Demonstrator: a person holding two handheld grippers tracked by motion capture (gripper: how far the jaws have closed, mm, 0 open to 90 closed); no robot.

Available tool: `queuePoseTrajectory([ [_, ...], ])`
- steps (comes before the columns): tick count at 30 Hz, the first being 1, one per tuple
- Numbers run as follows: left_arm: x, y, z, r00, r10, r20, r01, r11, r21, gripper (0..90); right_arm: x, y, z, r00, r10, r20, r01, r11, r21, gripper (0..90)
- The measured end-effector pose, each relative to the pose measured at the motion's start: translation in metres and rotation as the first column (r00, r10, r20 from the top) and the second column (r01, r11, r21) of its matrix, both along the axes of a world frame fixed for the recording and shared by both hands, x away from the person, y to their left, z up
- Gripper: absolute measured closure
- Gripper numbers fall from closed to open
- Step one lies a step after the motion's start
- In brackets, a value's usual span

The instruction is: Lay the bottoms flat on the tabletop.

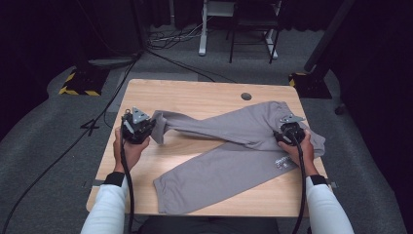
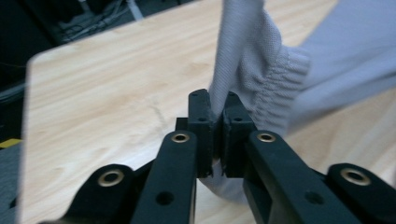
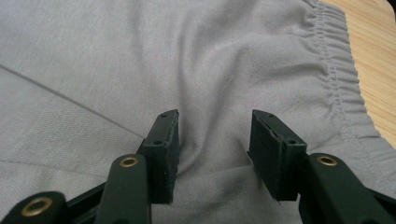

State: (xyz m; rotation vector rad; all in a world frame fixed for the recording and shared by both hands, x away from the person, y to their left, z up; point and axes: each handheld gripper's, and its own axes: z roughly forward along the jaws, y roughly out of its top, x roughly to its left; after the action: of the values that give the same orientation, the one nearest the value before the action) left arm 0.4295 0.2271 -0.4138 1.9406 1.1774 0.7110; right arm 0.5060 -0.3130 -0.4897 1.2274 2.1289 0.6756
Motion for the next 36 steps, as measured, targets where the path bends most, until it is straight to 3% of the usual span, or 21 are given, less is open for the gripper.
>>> queuePoseTrajectory([
  [1, 0.001, 0.005, 0.002, 0.9995, 0.031, 0.011, -0.031, 0.9995, 0.001, 82.6, 0.000, 0.000, 0.000, 1.0000, 0.000, 0.000, 0.000, 1.000, 0.000, 52.1],
  [2, 0.004, 0.019, 0.004, 0.9935, 0.113, 0.011, -0.113, 0.9927, -0.042, 72.8, 0.000, 0.000, 0.000, 1.0000, 0.001, 0.001, -0.001, 1.000, 0.001, 52.1],
  [3, 0.005, 0.028, 0.003, 0.9909, 0.134, -0.007, -0.135, 0.9869, -0.089, 68.7, 0.000, -0.001, 0.000, 1.0000, 0.001, 0.002, -0.001, 1.000, 0.003, 52.1],
  [7, 0.007, 0.041, -0.008, 0.9817, 0.187, -0.036, -0.190, 0.9775, -0.092, 65.0, 0.000, -0.001, 0.000, 1.0000, 0.001, 0.003, -0.001, 1.000, 0.003, 52.1],
  [8, 0.006, 0.042, -0.013, 0.9842, 0.172, -0.044, -0.175, 0.9799, -0.095, 62.9, 0.000, -0.001, 0.000, 1.0000, 0.001, 0.003, -0.001, 1.000, 0.004, 52.1],
  [9, 0.003, 0.039, -0.020, 0.9936, 0.101, -0.050, -0.106, 0.9875, -0.117, 54.5, 0.000, -0.001, 0.000, 1.0000, 0.001, 0.003, -0.001, 1.000, 0.005, 52.1],
  [10, 0.003, 0.039, -0.020, 0.9936, 0.101, -0.050, -0.106, 0.9875, -0.117, 49.0, 0.000, -0.001, 0.000, 1.0000, 0.001, 0.003, -0.001, 1.000, 0.005, 52.1],
  [12, 0.000, 0.029, -0.028, 0.9974, 0.003, -0.072, -0.012, 0.9924, -0.122, 43.7, 0.000, -0.001, 0.000, 1.0000, -0.001, 0.003, 0.000, 1.000, 0.006, 52.1],
  [13, 0.000, 0.021, -0.033, 0.9956, -0.036, -0.087, 0.027, 0.9942, -0.104, 39.7, 0.000, -0.001, 0.000, 1.0000, -0.001, 0.003, 0.001, 1.000, 0.005, 52.1],
  [14, -0.001, 0.004, -0.042, 0.9881, -0.104, -0.113, 0.098, 0.9934, -0.059, 34.0, 0.000, 0.000, 0.000, 1.0000, -0.003, 0.003, 0.003, 1.000, 0.002, 52.2],
  [15, -0.001, 0.004, -0.042, 0.9881, -0.104, -0.113, 0.098, 0.9934, -0.059, 33.0, 0.000, 0.000, 0.000, 1.0000, -0.003, 0.003, 0.003, 1.000, 0.002, 52.2],
  [16, 0.000, -0.004, -0.047, 0.9824, -0.138, -0.126, 0.134, 0.9901, -0.041, 33.0, 0.000, 0.000, 0.000, 1.0000, -0.007, 0.005, 0.007, 1.000, 0.000, 52.3],
  [19, 0.007, -0.024, -0.060, 0.9750, -0.142, -0.171, 0.150, 0.9882, 0.033, 31.2, 0.000, 0.001, 0.000, 1.0000, -0.002, 0.007, 0.002, 1.000, -0.007, 52.7],
  [23, 0.019, -0.029, -0.070, 0.9748, -0.111, -0.193, 0.124, 0.9908, 0.054, 43.8, 0.000, 0.000, -0.001, 1.0000, -0.002, 0.007, 0.001, 1.000, 0.006, 52.7],
  [25, 0.023, -0.031, -0.076, 0.9686, -0.107, -0.224, 0.129, 0.9879, 0.086, 45.6, 0.000, -0.001, -0.001, 1.0000, 0.000, 0.005, 0.000, 1.000, 0.006, 52.7],
  [27, 0.025, -0.028, -0.080, 0.9684, -0.105, -0.226, 0.116, 0.9925, 0.037, 49.2, 0.000, -0.001, -0.001, 1.0000, 0.003, 0.004, -0.003, 1.000, 0.009, 52.7],
  [29, 0.026, -0.025, -0.080, 0.9721, -0.096, -0.214, 0.107, 0.9933, 0.043, 60.5, 0.000, -0.001, -0.001, 1.0000, 0.003, 0.004, -0.003, 1.000, 0.009, 52.7],
  [30, 0.027, -0.023, -0.081, 0.9737, -0.091, -0.209, 0.101, 0.9941, 0.039, 70.9, 0.000, -0.001, -0.001, 1.0000, 0.002, 0.005, -0.002, 1.000, 0.005, 52.7],
  [33, 0.027, -0.019, -0.078, 0.9785, -0.081, -0.189, 0.094, 0.9937, 0.060, 76.2, 0.000, -0.001, -0.001, 1.0000, 0.003, 0.006, -0.003, 1.000, 0.004, 52.7],
  [34, 0.026, -0.016, -0.075, 0.9833, -0.072, -0.167, 0.081, 0.9953, 0.052, 82.0, 0.000, -0.001, -0.001, 1.0000, 0.003, 0.005, -0.003, 1.000, 0.004, 52.7],
  [36, 0.026, -0.007, -0.068, 0.9866, -0.049, -0.156, 0.050, 0.9988, -0.001, 84.3, 0.000, -0.001, -0.001, 1.0000, 0.004, 0.005, -0.004, 1.000, 0.006, 52.7],
])
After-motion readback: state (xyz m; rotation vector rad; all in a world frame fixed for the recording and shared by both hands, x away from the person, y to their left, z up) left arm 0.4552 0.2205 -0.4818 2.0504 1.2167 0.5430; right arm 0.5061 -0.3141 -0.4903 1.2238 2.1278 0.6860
